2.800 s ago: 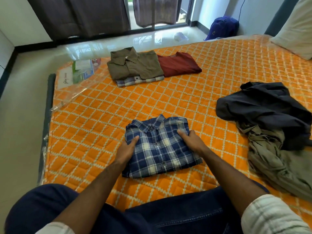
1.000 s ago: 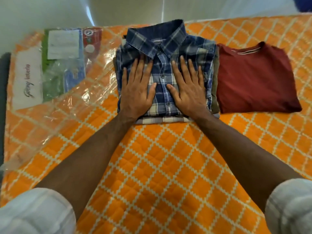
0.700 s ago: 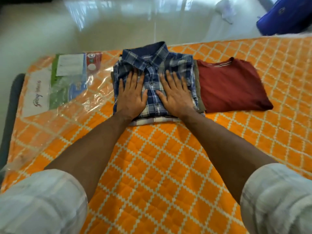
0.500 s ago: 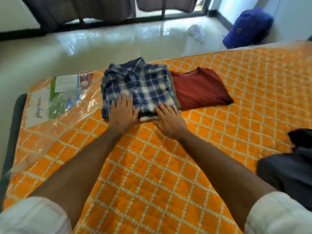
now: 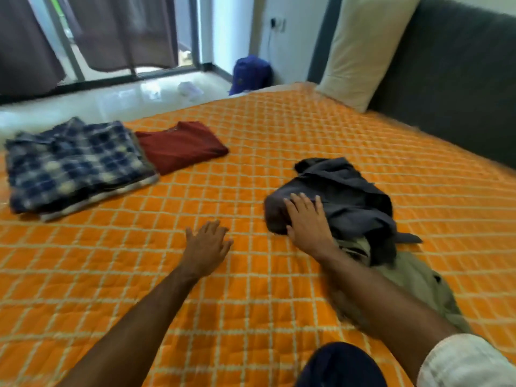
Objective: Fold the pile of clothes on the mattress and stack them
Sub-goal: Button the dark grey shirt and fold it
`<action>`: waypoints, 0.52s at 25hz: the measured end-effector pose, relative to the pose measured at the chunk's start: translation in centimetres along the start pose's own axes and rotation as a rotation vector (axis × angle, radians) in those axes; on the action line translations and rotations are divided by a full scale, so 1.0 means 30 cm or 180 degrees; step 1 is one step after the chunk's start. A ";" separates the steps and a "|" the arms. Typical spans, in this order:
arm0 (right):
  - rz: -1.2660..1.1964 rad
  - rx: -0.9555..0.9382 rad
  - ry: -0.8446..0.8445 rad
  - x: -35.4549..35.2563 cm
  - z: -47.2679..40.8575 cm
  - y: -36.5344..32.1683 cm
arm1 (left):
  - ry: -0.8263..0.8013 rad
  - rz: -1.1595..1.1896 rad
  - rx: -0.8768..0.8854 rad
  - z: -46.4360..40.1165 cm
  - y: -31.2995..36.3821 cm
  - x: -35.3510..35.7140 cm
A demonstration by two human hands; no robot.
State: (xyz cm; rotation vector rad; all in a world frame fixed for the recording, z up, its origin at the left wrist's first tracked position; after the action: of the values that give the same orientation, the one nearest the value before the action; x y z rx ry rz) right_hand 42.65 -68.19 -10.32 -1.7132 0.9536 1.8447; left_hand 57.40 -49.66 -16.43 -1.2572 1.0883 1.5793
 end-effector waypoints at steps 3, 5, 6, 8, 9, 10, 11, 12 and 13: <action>-0.0237 0.0933 -0.0313 0.056 0.066 0.382 | 0.0058 -0.0085 0.0231 0.016 0.180 -0.065; -0.0738 0.1284 -0.0677 0.101 0.088 0.506 | 0.0083 -0.0122 0.0303 0.014 0.245 -0.132; -0.0956 0.1334 -0.0667 0.094 0.093 0.520 | 0.0113 -0.0121 0.0322 0.012 0.268 -0.169; -0.1346 0.1343 -0.0365 0.041 0.103 0.494 | 0.0195 -0.0083 0.0393 0.007 0.307 -0.238; -0.1566 0.1334 -0.0179 0.003 0.114 0.474 | 0.0269 -0.0047 0.0444 -0.004 0.321 -0.262; -0.1781 0.1262 0.0024 -0.050 0.131 0.451 | 0.0357 0.0059 0.0482 -0.013 0.335 -0.287; -0.1986 0.1123 0.0276 -0.117 0.152 0.422 | 0.0478 0.0362 0.0493 -0.022 0.349 -0.308; -0.2243 0.0916 0.0534 -0.191 0.181 0.392 | 0.0556 0.0948 0.0425 -0.028 0.369 -0.323; -0.2639 0.0652 0.0742 -0.267 0.228 0.357 | 0.0637 0.1874 0.0241 -0.034 0.380 -0.317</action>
State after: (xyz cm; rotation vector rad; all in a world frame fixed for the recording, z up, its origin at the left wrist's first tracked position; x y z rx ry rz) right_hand 31.32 -69.18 -0.52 -1.8261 0.3749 0.9951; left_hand 48.38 -54.71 -5.72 -1.1169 1.7464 1.8338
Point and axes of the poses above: each hand's wrist, its own z-axis away from the middle knuckle, its own x-axis out of the palm, y = z × x, the point moved 9 cm from there along -z, towards the middle knuckle, and after that the axes turned 13 degrees about x, right-handed, at the moved point
